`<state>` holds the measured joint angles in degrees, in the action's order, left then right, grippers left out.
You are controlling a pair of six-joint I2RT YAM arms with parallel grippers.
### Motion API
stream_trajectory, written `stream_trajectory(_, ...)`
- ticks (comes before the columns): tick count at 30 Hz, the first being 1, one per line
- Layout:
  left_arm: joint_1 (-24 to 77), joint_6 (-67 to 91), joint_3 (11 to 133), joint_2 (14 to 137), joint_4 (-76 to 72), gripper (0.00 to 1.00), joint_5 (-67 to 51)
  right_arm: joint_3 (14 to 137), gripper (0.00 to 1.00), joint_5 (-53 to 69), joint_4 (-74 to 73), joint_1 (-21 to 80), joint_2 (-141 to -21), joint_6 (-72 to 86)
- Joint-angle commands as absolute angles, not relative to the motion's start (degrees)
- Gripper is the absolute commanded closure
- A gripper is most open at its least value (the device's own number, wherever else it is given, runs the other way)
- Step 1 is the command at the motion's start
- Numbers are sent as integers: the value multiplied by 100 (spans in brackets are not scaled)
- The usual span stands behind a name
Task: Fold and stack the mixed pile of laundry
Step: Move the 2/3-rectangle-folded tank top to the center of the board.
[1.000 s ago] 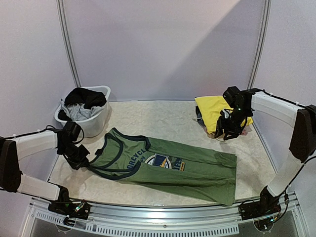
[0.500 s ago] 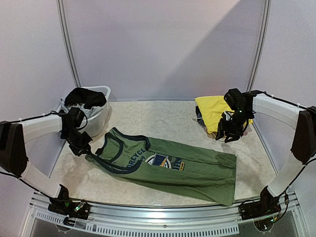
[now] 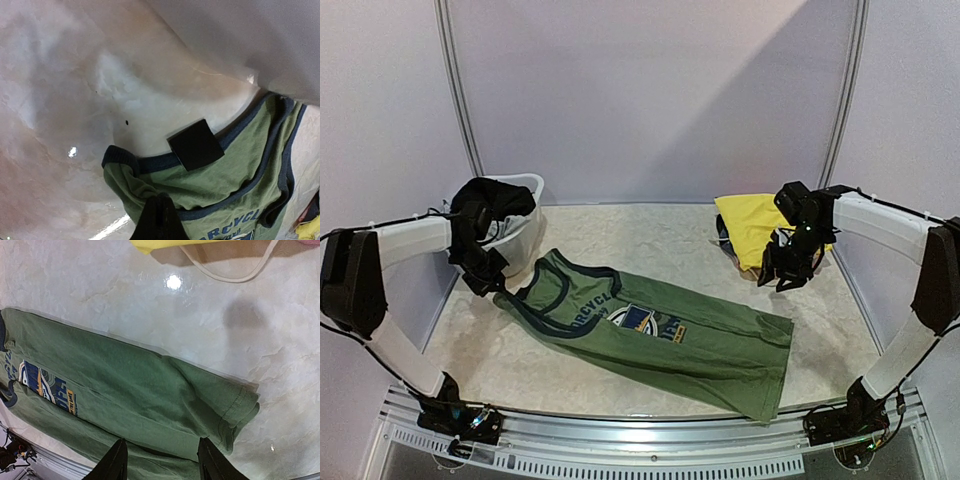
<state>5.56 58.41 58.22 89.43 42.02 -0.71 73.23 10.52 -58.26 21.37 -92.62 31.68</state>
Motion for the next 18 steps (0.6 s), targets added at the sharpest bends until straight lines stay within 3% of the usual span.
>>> stream_trajectory(1, 548, 5730, 5995, 9261, 4007, 98, -71, 7195, 52, 957, -5750, 2169, -9079, 3245)
stream_trajectory(9, 615, 5945, 6632, 9188, 4686, 99, 813, 7186, 52, 934, -5782, 2168, -9045, 3236)
stream_trajectory(13, 653, 6314, 6392, 8937, 4503, 95, 989, 7165, 52, 905, -5808, 2174, -9013, 3226)
stream_trajectory(16, 745, 6213, 6180, 8708, 4110, 77, 869, 7163, 52, 927, -5791, 2178, -8977, 3234)
stream_trajectory(18, 840, 6108, 6107, 8613, 3994, 52, 760, 7148, 52, 991, -5760, 2176, -8965, 3217)
